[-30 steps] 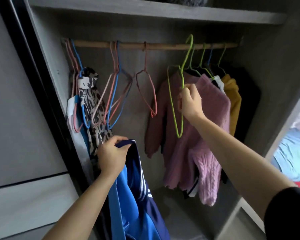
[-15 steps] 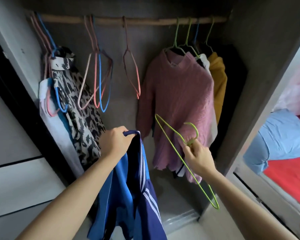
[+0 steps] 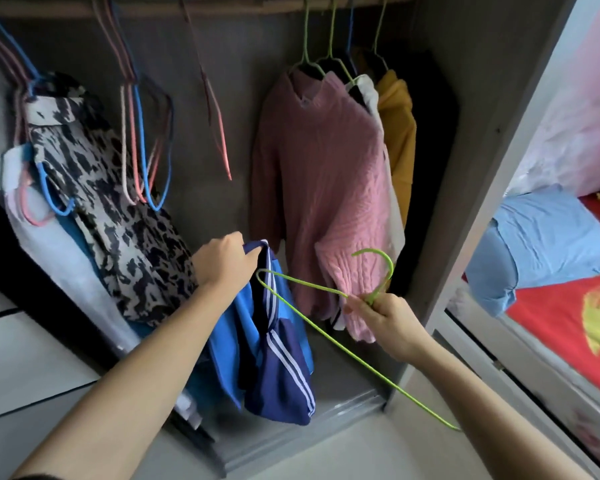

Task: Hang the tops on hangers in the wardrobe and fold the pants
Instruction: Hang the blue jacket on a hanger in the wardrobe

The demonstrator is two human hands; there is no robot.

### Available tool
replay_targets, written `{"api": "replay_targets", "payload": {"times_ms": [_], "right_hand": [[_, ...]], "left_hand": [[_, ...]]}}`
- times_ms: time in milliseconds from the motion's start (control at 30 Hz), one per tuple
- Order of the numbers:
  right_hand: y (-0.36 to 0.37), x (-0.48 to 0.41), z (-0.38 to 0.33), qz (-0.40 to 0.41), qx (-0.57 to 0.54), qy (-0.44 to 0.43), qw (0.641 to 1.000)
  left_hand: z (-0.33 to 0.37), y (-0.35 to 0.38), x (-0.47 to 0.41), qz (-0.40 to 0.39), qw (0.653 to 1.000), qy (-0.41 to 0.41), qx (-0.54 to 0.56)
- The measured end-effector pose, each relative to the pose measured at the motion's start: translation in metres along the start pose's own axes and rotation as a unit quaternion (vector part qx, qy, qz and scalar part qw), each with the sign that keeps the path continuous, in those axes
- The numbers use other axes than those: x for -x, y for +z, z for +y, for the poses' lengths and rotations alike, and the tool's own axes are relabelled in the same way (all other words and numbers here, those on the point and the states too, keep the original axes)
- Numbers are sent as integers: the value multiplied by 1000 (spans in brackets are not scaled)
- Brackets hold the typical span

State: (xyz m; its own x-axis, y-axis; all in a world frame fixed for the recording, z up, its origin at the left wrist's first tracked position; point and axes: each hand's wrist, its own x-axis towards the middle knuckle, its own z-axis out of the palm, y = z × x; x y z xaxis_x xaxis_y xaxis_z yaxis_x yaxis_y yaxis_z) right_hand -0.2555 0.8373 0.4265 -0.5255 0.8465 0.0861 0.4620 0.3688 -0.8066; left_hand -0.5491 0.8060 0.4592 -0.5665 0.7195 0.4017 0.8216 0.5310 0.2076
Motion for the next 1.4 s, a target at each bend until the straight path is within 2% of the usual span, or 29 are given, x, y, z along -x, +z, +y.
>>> {"api": "replay_targets", "payload": {"times_ms": [100,200,267,333,400,467,533,600,667,767,833,900,933,1033,1067,1167,1233,1300,1400], "right_hand": [[29,-11,-6,21,-35,24,999],[48,-22,4,29,17,48,998],[47,-26,8,102,-3,59,993],[41,-28,6,206,-55,40,976],[39,-30,0,255,-84,2,963],[39,-33,-7,243,-108,-18,964],[35,-39,-16,203,-127,-13,971],[29,-45,-26,225,-107,-41,968],[30,-42,-33,249,-89,-86,961],[51,-30,-23,221,-73,-117,965],[60,-27,-13,137,-49,-76,986],[64,-28,-10,58,12,-31,998],[63,-30,-12,70,11,-27,997],[56,-37,-31,226,-105,-69,966],[54,-39,-38,244,-119,-81,959],[55,-44,-39,178,-70,-65,979],[51,-48,-32,125,-43,-12,991],[39,-54,-29,160,-101,24,982],[24,-62,-45,242,-138,-14,960]], "left_hand": [[20,-6,7,-3,1000,18,6],[31,-14,9,10,1000,22,19],[28,-19,7,4,999,15,48],[20,-23,6,-33,994,0,104],[12,-26,7,-92,972,-20,214],[9,-34,10,-168,932,-29,321],[11,-44,9,-201,923,6,329],[12,-49,9,-139,959,65,238],[10,-54,13,-25,989,75,126],[11,-66,11,90,988,74,104],[18,-78,0,137,978,99,121],[28,-87,-7,137,976,120,122],[32,-89,-7,127,976,129,119],[39,-85,3,100,974,125,159],[40,-85,4,101,971,114,185],[49,-95,0,122,956,117,238],[55,-106,-1,149,951,172,211],[59,-110,1,169,950,224,139],[53,-110,-1,135,962,229,69]]}}
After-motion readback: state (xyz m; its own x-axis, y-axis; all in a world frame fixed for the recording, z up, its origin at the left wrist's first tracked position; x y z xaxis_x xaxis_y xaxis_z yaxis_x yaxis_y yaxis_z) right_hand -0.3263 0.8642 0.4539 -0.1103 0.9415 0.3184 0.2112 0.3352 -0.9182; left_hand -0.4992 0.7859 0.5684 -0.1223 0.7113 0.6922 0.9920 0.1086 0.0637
